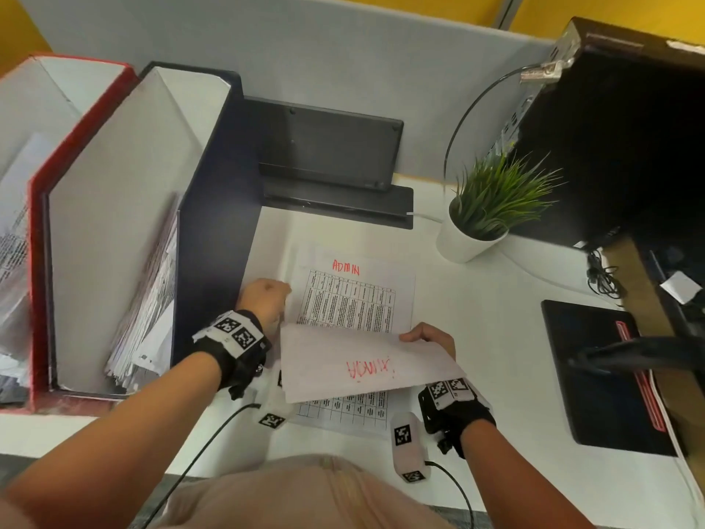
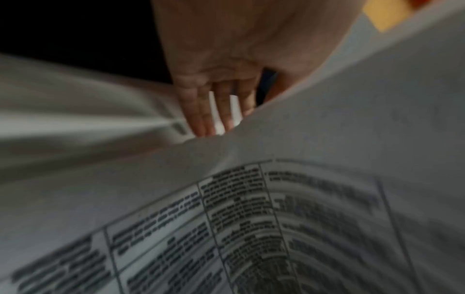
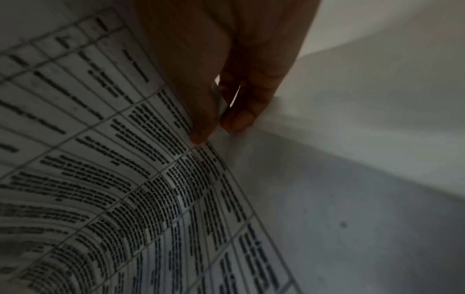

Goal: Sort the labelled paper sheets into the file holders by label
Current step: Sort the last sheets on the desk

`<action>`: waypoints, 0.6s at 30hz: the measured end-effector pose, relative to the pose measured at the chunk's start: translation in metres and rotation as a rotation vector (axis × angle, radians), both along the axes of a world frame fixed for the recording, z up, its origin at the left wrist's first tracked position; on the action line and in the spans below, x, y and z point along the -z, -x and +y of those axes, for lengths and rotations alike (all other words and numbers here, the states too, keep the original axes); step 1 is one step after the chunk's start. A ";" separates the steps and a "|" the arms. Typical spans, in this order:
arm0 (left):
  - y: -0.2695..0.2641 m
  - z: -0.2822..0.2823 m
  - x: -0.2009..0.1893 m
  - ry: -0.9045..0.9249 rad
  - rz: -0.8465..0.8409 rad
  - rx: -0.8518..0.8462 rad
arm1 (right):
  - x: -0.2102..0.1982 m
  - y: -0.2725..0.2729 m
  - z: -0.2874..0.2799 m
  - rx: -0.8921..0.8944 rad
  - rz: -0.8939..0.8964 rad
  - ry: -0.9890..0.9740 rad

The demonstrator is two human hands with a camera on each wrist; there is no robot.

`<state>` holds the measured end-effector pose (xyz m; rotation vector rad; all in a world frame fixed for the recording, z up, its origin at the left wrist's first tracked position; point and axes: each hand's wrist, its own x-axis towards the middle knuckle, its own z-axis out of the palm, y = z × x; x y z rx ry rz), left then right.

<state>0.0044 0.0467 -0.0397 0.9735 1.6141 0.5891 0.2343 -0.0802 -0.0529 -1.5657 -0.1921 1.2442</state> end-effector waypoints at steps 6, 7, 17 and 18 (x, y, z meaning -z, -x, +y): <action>0.001 0.003 0.013 -0.071 0.230 0.120 | 0.001 0.003 0.003 0.107 0.141 -0.056; 0.000 0.002 0.013 -0.109 0.258 0.122 | 0.002 0.004 0.003 0.102 0.126 -0.072; 0.000 -0.012 0.010 -0.358 0.352 0.236 | 0.003 0.009 0.003 -0.065 -0.356 -0.121; -0.001 -0.016 0.007 -0.405 0.324 0.236 | 0.004 0.008 0.002 -0.110 -0.407 -0.099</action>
